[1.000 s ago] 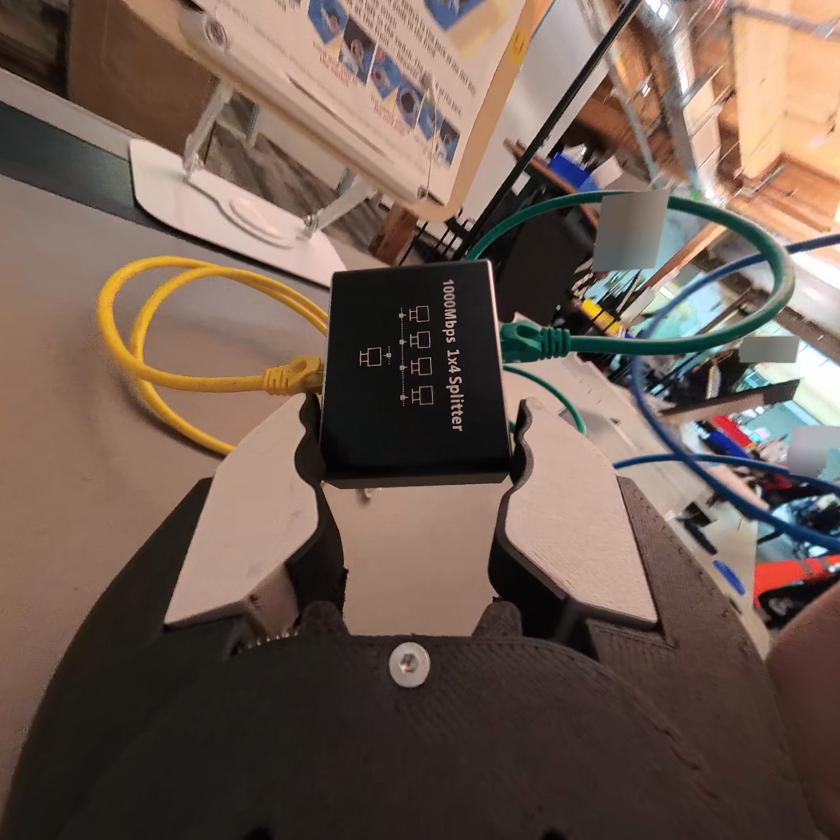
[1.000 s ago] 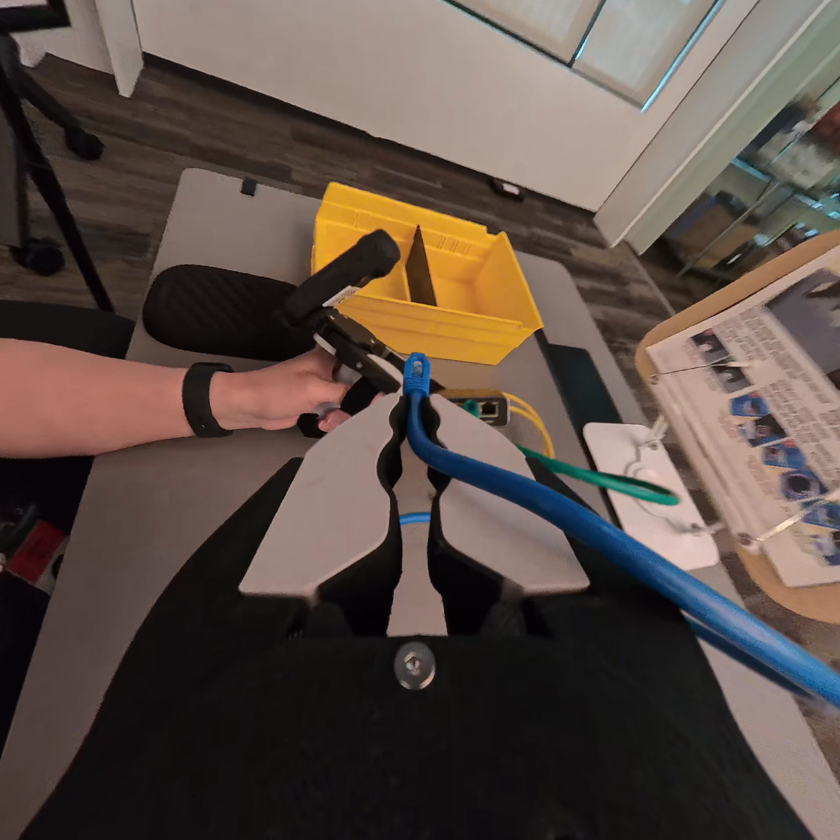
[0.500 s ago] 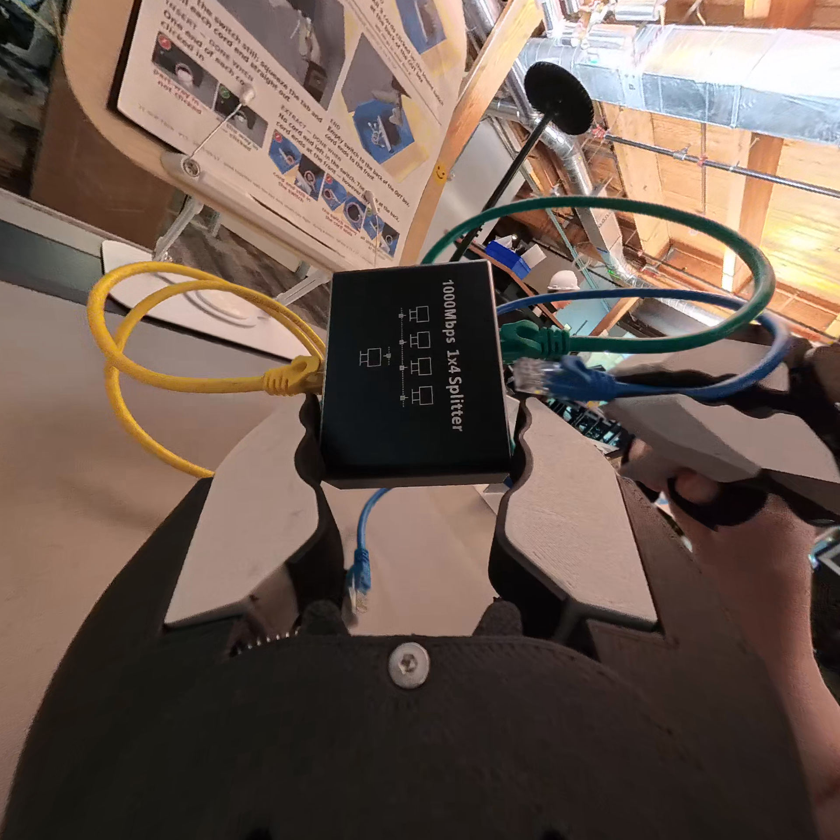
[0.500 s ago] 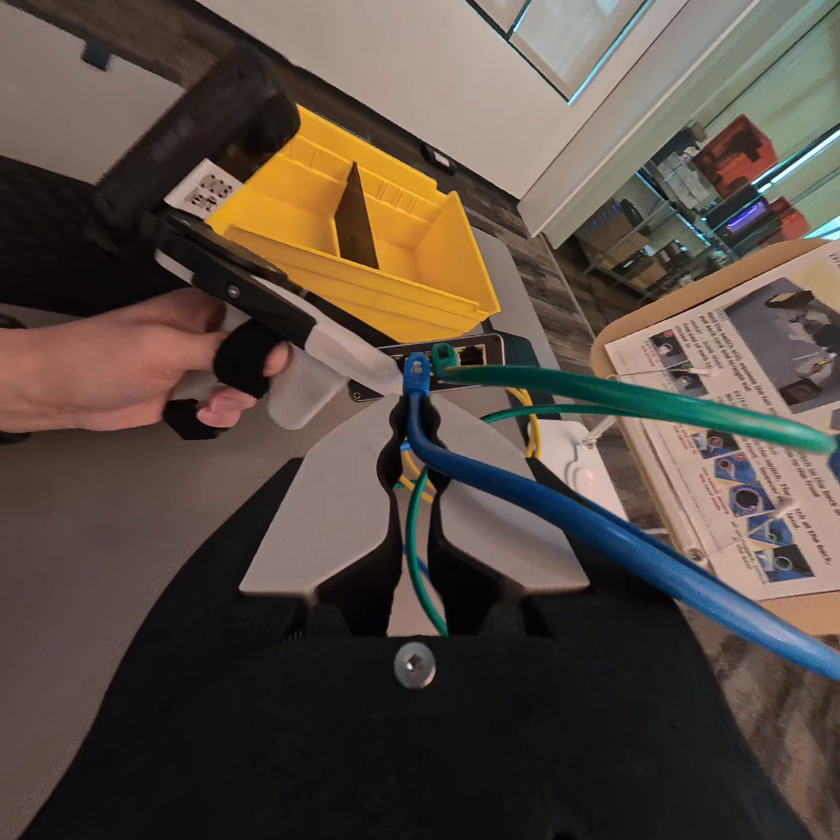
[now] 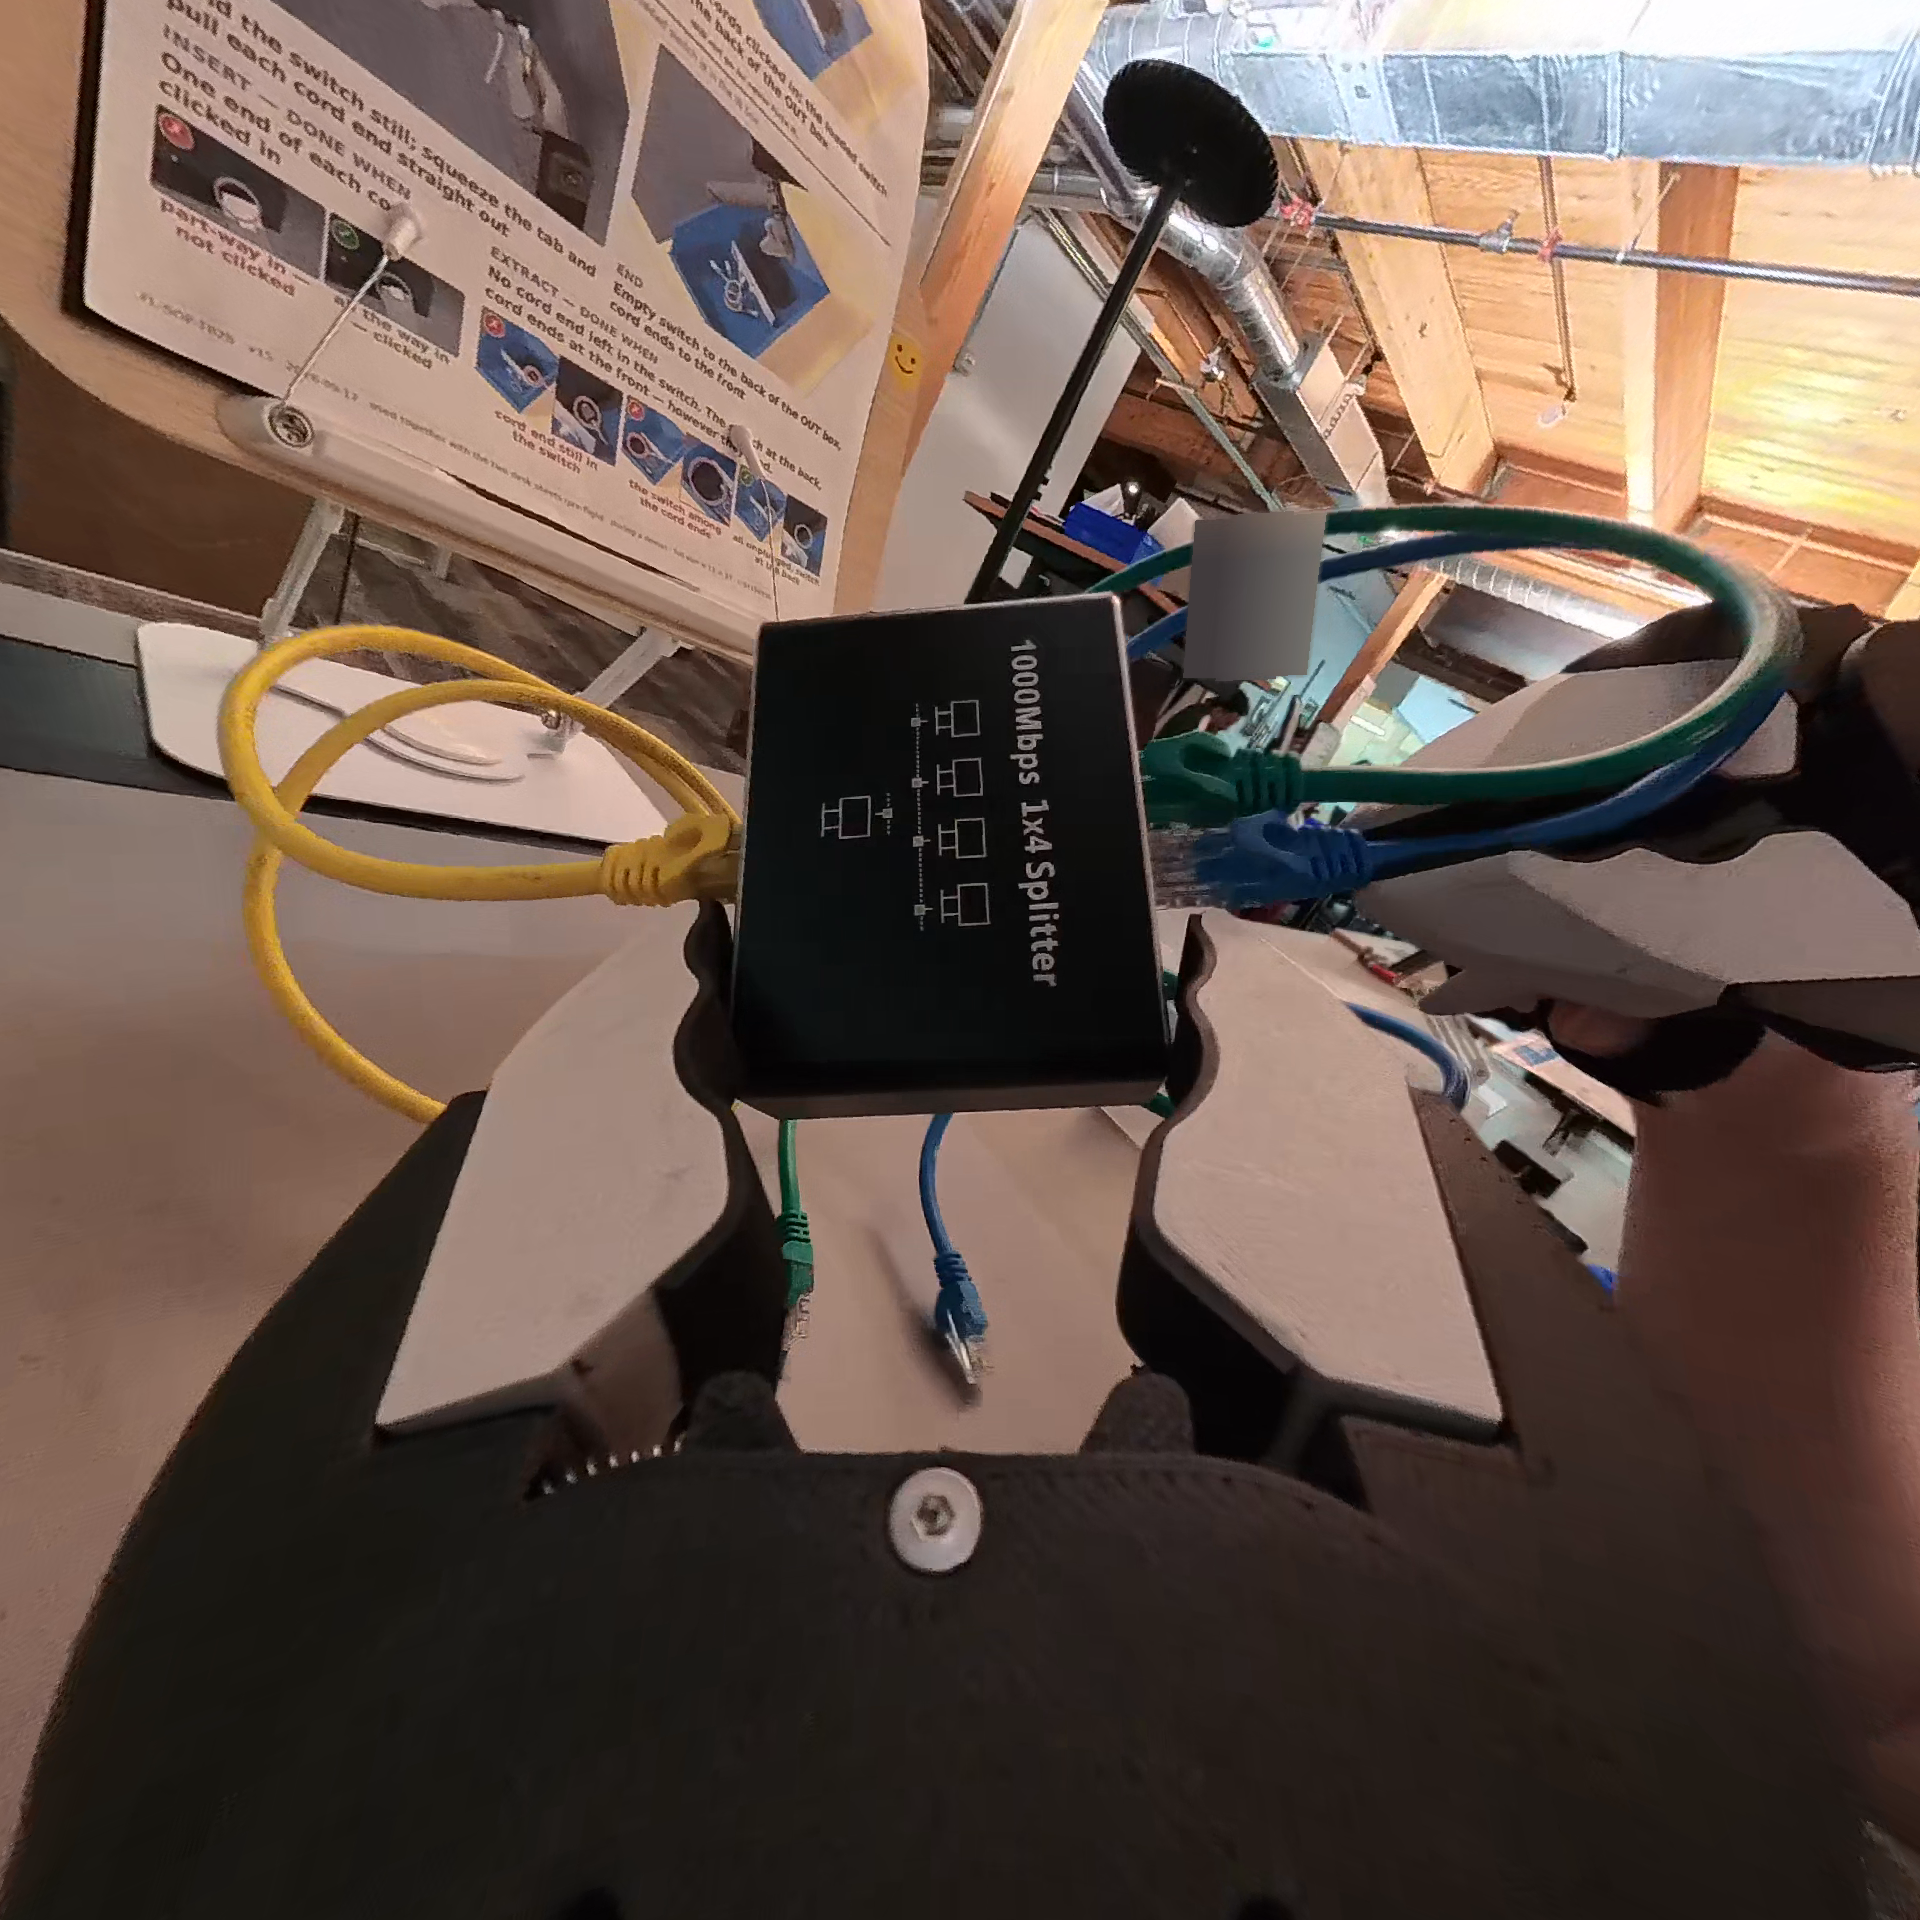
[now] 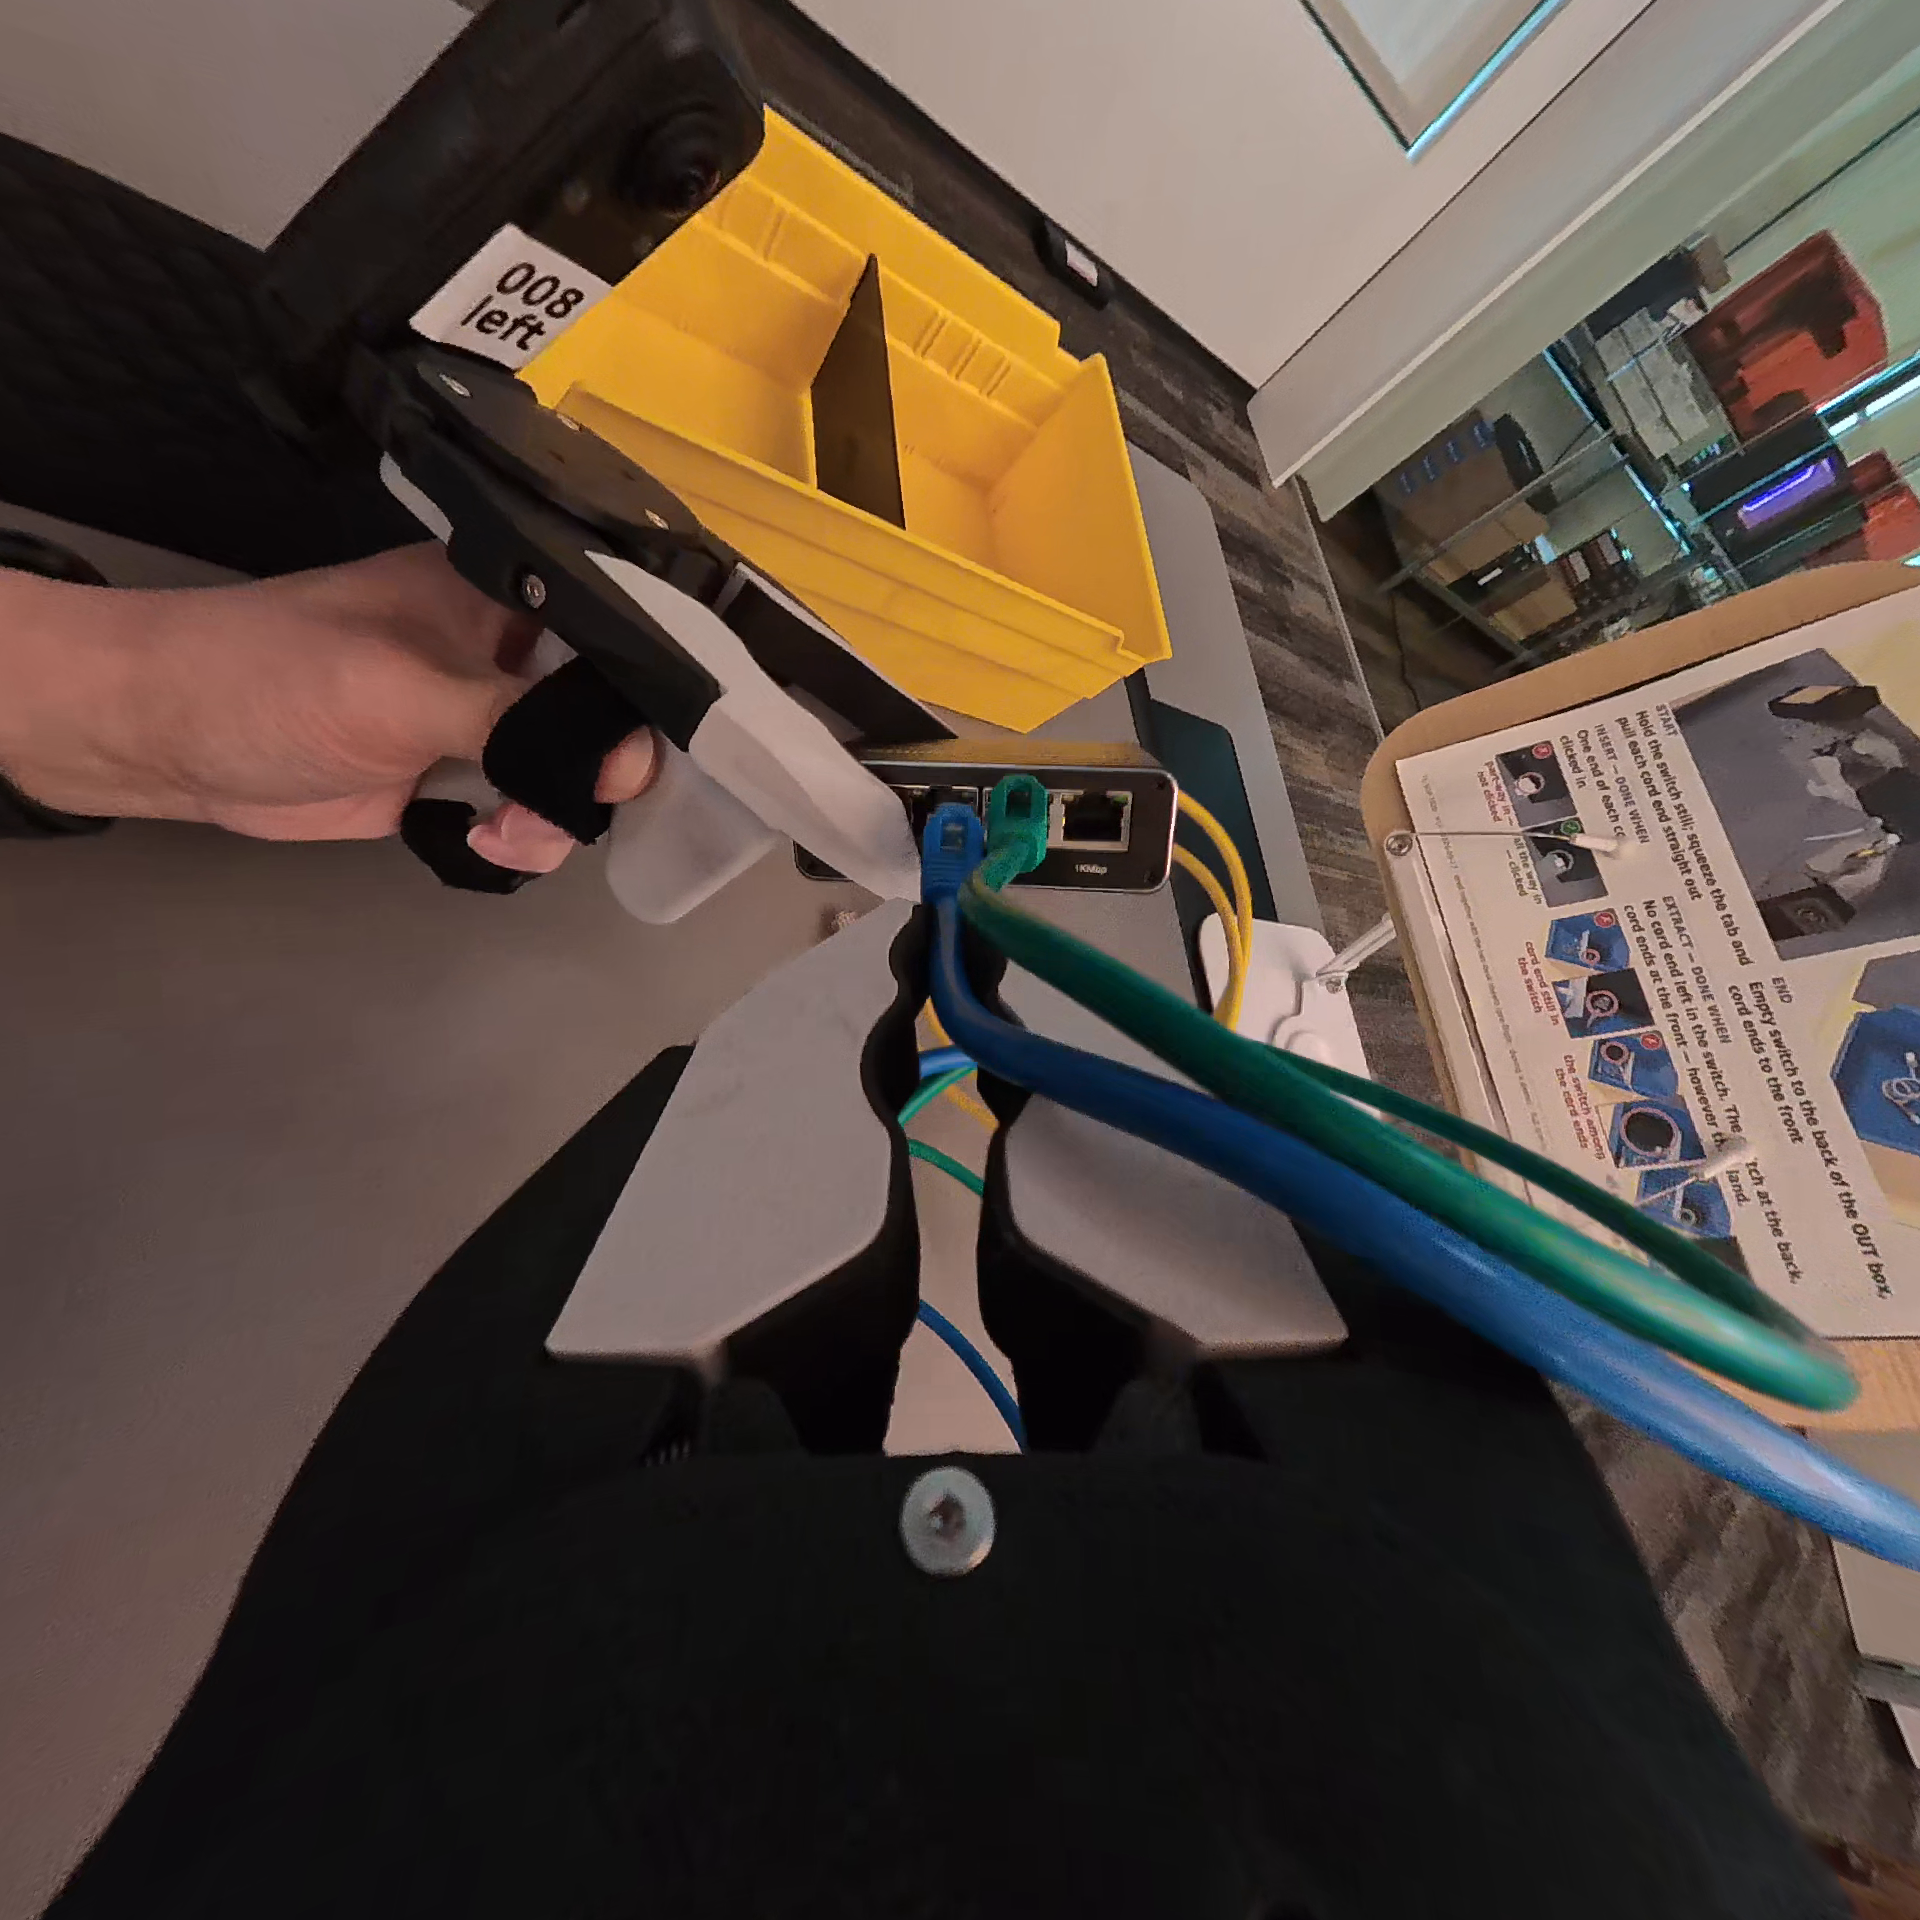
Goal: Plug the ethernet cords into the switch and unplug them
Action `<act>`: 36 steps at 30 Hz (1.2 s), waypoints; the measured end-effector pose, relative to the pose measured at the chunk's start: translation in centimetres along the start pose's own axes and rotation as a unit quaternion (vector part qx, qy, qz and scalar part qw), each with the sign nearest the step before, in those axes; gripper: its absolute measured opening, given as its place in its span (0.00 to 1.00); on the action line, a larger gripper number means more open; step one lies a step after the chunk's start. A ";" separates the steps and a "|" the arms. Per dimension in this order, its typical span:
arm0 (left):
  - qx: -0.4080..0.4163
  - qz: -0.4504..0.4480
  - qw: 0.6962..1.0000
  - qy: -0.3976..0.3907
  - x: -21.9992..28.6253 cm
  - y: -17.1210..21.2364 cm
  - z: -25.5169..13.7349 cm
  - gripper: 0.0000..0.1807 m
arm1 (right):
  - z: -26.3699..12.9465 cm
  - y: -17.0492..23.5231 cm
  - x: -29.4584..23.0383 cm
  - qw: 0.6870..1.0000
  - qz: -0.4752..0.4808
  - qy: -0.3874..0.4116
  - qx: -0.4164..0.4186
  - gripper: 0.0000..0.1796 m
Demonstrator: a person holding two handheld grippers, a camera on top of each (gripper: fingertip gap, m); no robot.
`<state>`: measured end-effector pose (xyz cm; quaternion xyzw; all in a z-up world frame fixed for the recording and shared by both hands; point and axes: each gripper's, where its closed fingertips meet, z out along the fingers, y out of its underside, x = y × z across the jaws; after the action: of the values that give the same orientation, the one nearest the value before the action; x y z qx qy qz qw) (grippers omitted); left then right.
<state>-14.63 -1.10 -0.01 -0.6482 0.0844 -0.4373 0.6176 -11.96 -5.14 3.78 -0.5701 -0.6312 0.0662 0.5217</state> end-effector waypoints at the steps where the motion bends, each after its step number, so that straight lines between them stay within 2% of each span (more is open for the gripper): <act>1: 0.001 0.002 1.000 -0.001 0.0 0.0 0.0 0.45 | -0.1 0.0 0.0 1.000 0.001 0.000 -0.002 0.03; 7: 0.027 0.002 0.999 -0.021 -0.4 -0.8 -0.4 0.45 | 0.4 -0.7 0.1 1.000 0.013 0.014 0.024 0.03; 12: 0.036 -0.009 0.999 -0.030 -0.7 -1.1 -0.7 0.45 | 0.8 -1.1 0.0 0.998 -0.028 0.042 0.023 0.04; 23: 0.037 0.086 0.995 -0.033 0.4 -1.6 -0.7 0.43 | -0.3 -1.7 0.3 0.998 -0.023 0.035 0.046 0.03; 30: 0.035 0.073 0.996 -0.034 0.3 -1.5 -0.7 0.43 | -0.2 -1.4 0.1 0.995 -0.078 0.043 0.034 0.04; 33: 0.047 0.096 0.994 -0.037 0.6 -1.9 -0.8 0.42 | -0.3 -1.5 0.0 0.991 -0.116 0.061 0.023 0.04; 36: 0.063 0.126 0.989 -0.035 1.1 -2.5 -1.2 0.43 | -0.7 -2.2 -0.1 0.992 -0.107 0.061 0.036 0.04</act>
<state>-15.85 -2.13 2.56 -0.6070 0.1158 -0.3374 0.7102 -12.86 -6.32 5.52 -0.4827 -0.6529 -0.0022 0.5837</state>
